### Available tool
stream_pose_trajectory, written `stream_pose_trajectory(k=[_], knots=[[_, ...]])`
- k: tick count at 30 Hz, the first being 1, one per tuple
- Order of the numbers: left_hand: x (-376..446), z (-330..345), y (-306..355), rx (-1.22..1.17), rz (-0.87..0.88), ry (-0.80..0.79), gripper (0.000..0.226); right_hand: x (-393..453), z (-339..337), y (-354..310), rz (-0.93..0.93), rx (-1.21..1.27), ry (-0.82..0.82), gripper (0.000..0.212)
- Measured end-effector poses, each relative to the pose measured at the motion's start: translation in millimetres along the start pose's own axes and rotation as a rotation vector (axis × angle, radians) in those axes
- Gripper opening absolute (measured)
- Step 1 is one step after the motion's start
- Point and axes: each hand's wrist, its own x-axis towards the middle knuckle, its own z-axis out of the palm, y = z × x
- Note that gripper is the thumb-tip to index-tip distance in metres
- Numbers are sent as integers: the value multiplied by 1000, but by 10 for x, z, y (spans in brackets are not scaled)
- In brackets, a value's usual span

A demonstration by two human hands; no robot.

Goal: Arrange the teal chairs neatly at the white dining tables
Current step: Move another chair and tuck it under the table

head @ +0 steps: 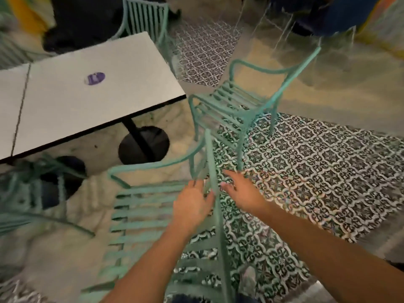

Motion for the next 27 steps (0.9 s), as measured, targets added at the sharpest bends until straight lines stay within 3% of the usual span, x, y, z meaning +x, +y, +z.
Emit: stream_pose_trajectory(k=[2, 5, 7, 12, 16, 21, 27], knots=[[-14, 15, -13, -389, -295, 61, 47, 88, -9, -75, 90, 219, 2, 52], [-55, -1, -36, -1244, -742, 116, 31, 258, 6, -120, 313, 563, -16, 43], [-96, -3, -118, -1504, -821, 128, 31, 334, 42, -94, 414, 711, -19, 42], [-318, 256, -102, -1583, -903, 210, 33, 501, -2, 36, 531, 768, -168, 46], [-248, 491, -30, -1657, -1118, 310, 33, 983, -32, 152, 549, 830, -347, 33], [-303, 672, 345, -1796, -1313, 690, 33, 1478, 14, 200, 568, 814, -565, 32], [-613, 765, 825, -2016, -1257, 921, 34, 1664, 75, 167, 581, 676, -645, 53]])
